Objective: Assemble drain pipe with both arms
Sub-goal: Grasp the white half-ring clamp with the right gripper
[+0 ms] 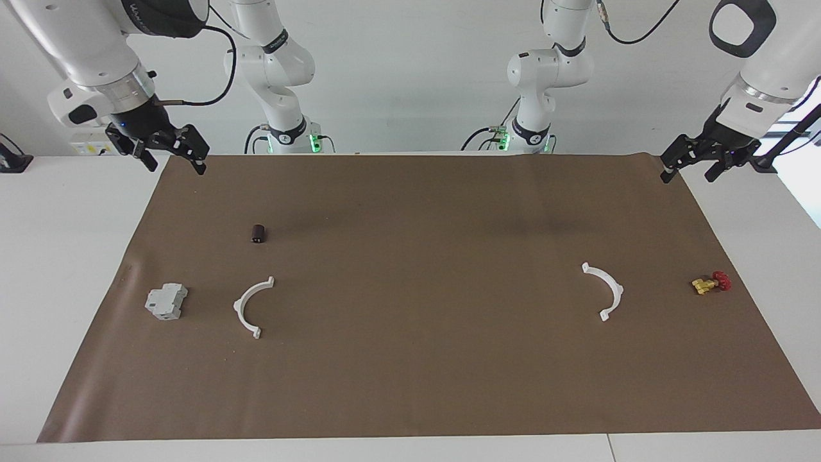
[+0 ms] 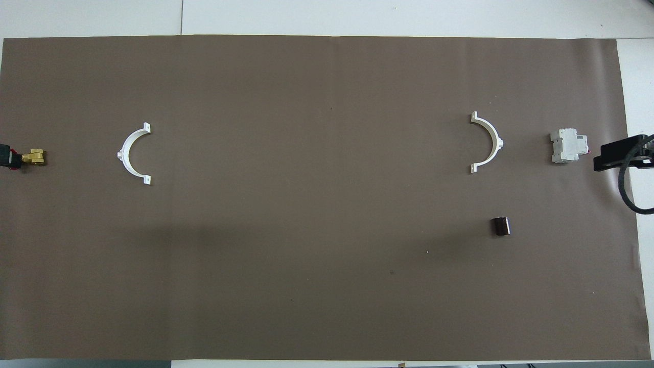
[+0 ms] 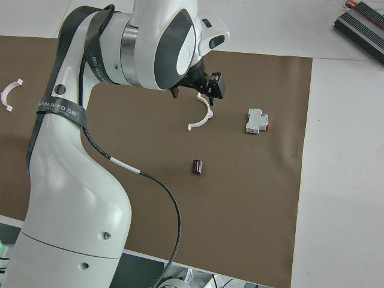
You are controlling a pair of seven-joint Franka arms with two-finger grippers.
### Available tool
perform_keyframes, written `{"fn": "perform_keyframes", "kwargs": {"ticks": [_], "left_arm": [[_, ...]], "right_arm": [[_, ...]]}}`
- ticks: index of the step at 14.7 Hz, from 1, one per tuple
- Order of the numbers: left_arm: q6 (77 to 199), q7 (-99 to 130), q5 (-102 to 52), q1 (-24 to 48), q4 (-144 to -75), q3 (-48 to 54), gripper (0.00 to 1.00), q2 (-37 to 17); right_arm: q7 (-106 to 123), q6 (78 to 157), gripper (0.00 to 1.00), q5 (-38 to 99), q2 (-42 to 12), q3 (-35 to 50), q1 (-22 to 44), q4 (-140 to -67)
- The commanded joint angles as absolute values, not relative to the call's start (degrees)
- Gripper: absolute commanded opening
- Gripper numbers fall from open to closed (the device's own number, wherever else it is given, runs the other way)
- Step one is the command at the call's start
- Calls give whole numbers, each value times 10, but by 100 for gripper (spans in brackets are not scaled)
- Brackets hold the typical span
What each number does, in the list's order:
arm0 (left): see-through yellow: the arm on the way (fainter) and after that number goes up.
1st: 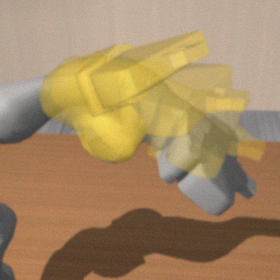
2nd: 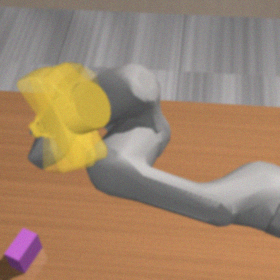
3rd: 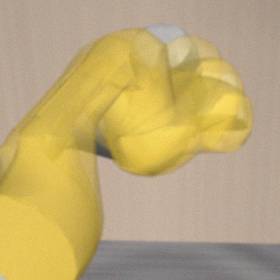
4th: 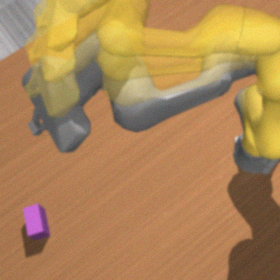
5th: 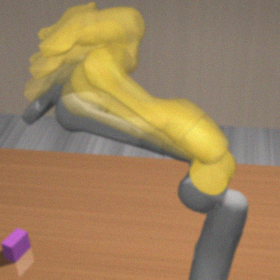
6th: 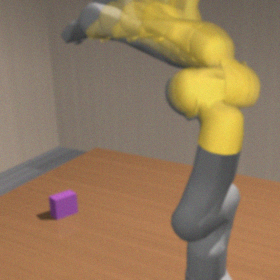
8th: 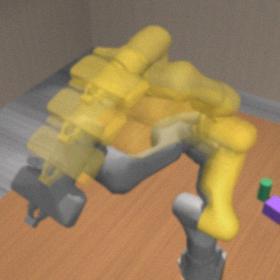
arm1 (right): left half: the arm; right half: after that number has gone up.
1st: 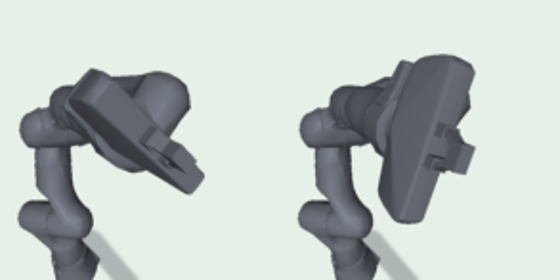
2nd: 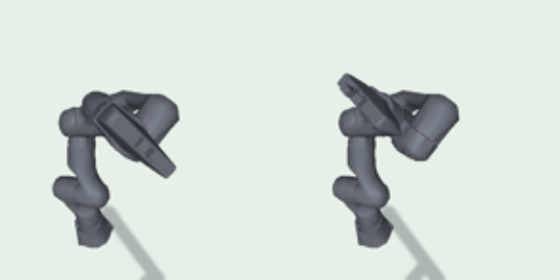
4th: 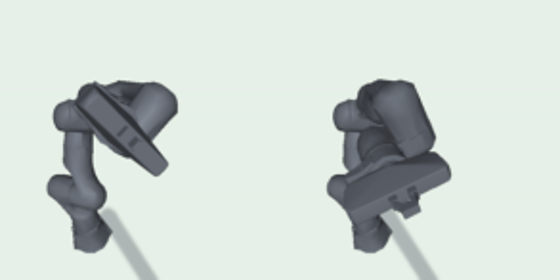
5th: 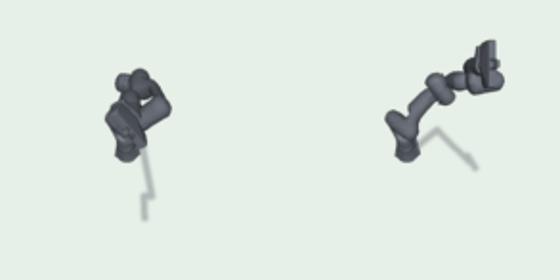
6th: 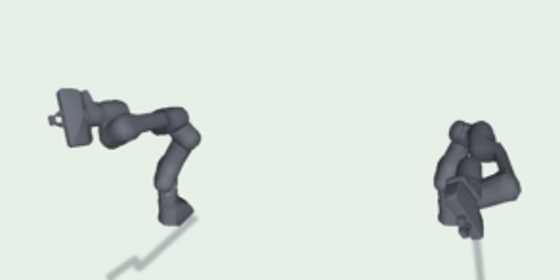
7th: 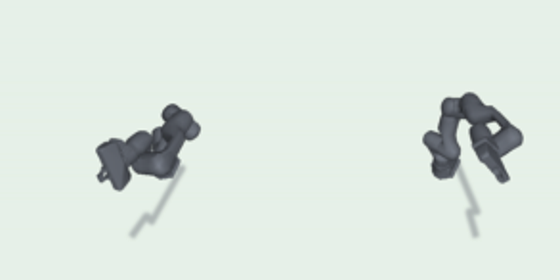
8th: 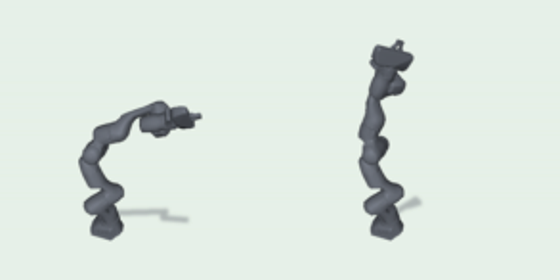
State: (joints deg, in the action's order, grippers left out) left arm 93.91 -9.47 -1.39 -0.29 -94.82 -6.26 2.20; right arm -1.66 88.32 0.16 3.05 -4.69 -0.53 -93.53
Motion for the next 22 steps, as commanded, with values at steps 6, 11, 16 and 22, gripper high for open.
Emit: {"fn": "perform_keyframes", "kwargs": {"ticks": [6, 11, 16, 22], "left_arm": [[943, -85, -2, 3, -963, -64, 100, 36], [941, -85, -2, 4, -962, -64, 100, 37], [940, -75, -2, 14, -963, -62, 100, 36], [1002, -76, 0, 30, -958, -62, 100, -4]], "right_arm": [[-6, 898, 100, 13, 34, -49, -2, -948], [-4, 1019, 100, 14, 2, -41, 26, -981], [-7, 1165, 100, 39, -101, -41, 43, -1006], [-9, 1295, 100, 40, -153, -40, 48, -1090]]}}
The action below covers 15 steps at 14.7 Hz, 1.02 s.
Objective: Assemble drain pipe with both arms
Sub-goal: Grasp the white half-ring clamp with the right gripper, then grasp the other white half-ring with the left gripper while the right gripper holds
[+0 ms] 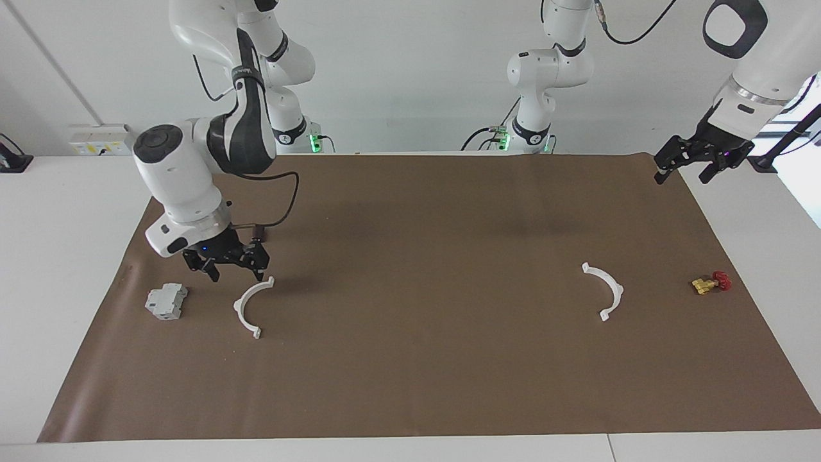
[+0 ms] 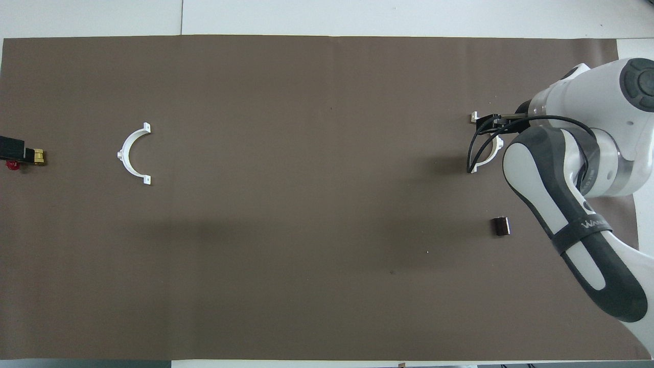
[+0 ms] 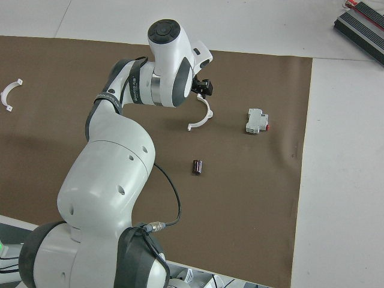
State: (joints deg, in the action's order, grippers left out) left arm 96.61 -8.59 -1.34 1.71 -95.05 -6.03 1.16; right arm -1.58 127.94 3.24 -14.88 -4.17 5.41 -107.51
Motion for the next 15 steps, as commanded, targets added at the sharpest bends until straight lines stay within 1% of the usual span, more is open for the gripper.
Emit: {"fn": "perform_keyframes", "kwargs": {"ticks": [1, 3, 7, 8, 10, 12, 14, 15], "left_arm": [[1018, -76, 0, 30, -959, -62, 100, -15], [1051, -76, 0, 30, -962, -62, 100, -46], [1135, -76, 0, 30, -978, -62, 100, -103], [1159, -76, 0, 30, -987, -62, 100, -113], [1219, -76, -1, 30, -1017, -62, 100, -130], [1293, -76, -1, 31, -1066, -62, 100, -134], [1350, -76, -1, 31, -1097, -62, 100, -150], [1360, -76, -1, 31, -1104, -62, 100, -159]], "right_arm": [[1, 1310, 100, 40, -171, -40, 41, -1088], [30, 1324, 100, 41, -202, -40, 21, -1079], [64, 1331, 90, 47, -224, -40, 18, -1068], [73, 1335, 87, 52, -225, -40, 18, -1070], [81, 1336, 75, 53, -226, -40, 18, -1070], [82, 1342, 67, 53, -236, -40, 18, -1070], [100, 1350, 63, 53, -242, -40, 10, -1071], [109, 1355, 62, 53, -243, -40, 7, -1072]]}}
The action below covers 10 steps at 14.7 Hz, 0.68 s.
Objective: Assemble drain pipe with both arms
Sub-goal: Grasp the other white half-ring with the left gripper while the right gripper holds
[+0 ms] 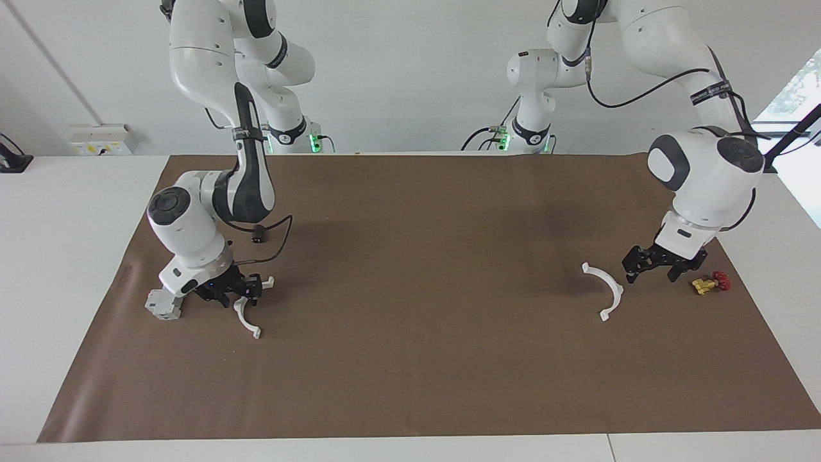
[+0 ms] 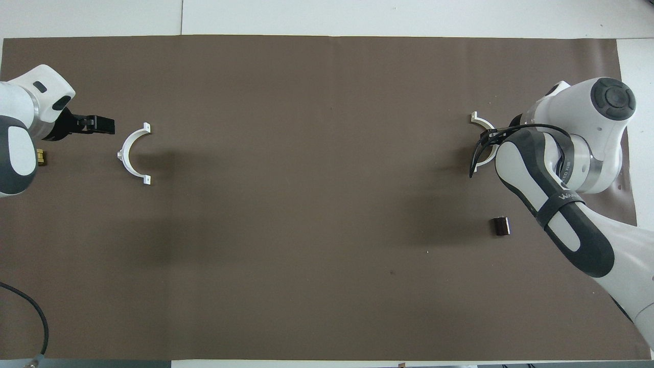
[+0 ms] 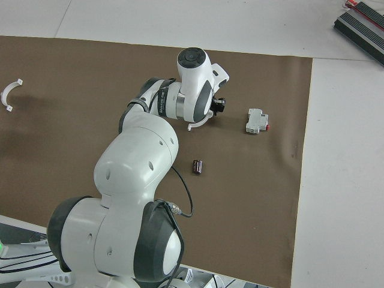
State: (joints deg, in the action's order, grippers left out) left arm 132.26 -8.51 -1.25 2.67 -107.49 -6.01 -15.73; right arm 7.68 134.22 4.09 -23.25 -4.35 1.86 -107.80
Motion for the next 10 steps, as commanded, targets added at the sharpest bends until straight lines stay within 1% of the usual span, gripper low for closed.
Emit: {"fn": "perform_keyframes", "kwargs": {"ticks": [1, 4, 5, 7, 9, 10], "left_arm": [[1362, -75, -1, 31, -1107, -62, 100, -167], [1398, -73, -1, 45, -1125, -62, 100, -187], [1406, -73, -1, 46, -1130, -62, 100, -189], [1409, -74, -1, 46, -1139, -62, 100, -195], [1417, -76, -1, 41, -1152, -62, 95, -192], [1416, -76, -1, 39, -1153, -62, 94, -192]], "right_arm": [[111, 1356, 62, 53, -243, -40, 7, -1072], [111, 1357, 56, 53, -243, -40, 7, -1074], [111, 1358, 52, 54, -243, -40, 8, -1076], [111, 1357, 40, 54, -243, -40, 9, -1076], [109, 1357, 19, 54, -243, -40, 11, -1076], [108, 1357, 11, 54, -243, -40, 12, -1076]]}}
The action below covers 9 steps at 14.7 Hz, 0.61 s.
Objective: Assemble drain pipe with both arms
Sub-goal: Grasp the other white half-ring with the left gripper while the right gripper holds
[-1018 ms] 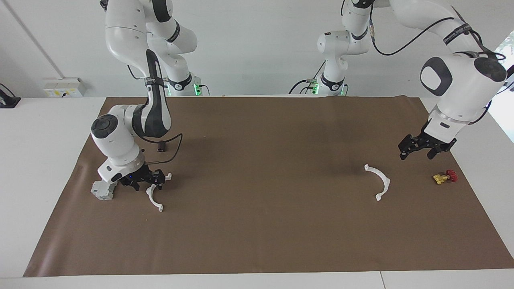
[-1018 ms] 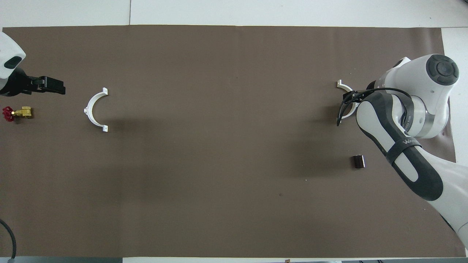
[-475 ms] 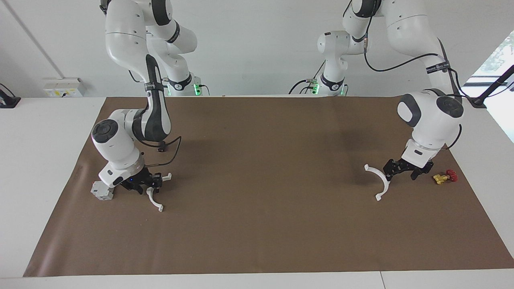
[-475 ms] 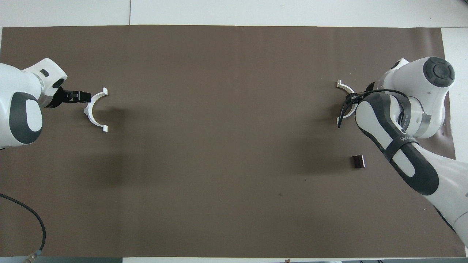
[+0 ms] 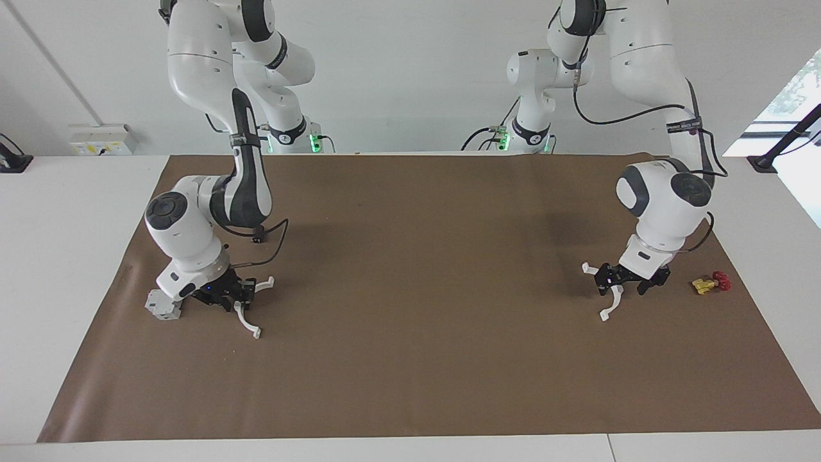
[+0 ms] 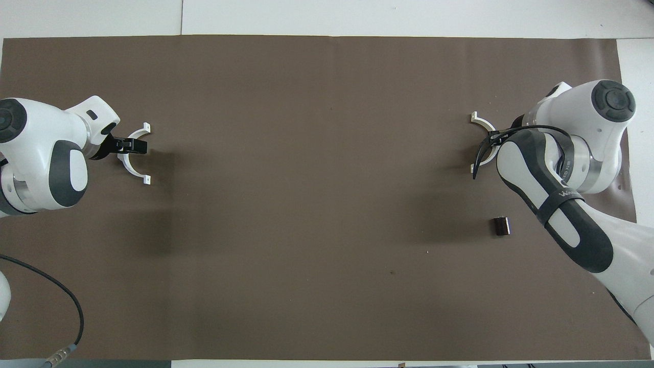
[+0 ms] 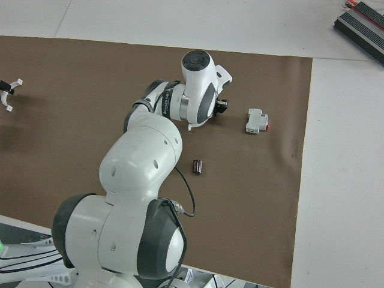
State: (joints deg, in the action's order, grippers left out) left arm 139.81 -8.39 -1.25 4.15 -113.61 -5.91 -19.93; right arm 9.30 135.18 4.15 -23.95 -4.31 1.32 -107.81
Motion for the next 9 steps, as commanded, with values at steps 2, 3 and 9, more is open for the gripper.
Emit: {"fn": "perform_keyframes", "kwargs": {"ticks": [2, 3, 9], "left_arm": [[1413, -76, -1, 37, -1153, -62, 82, -192], [1414, -74, -1, 37, -1153, -62, 64, -192], [1417, -76, -1, 36, -1151, -62, 0, -188]], "right_arm": [[106, 1351, 6, 54, -243, -40, 15, -1071], [105, 1340, 6, 53, -242, -40, 16, -1065], [-73, 1122, 6, 45, -246, -12, 107, -885]]}}
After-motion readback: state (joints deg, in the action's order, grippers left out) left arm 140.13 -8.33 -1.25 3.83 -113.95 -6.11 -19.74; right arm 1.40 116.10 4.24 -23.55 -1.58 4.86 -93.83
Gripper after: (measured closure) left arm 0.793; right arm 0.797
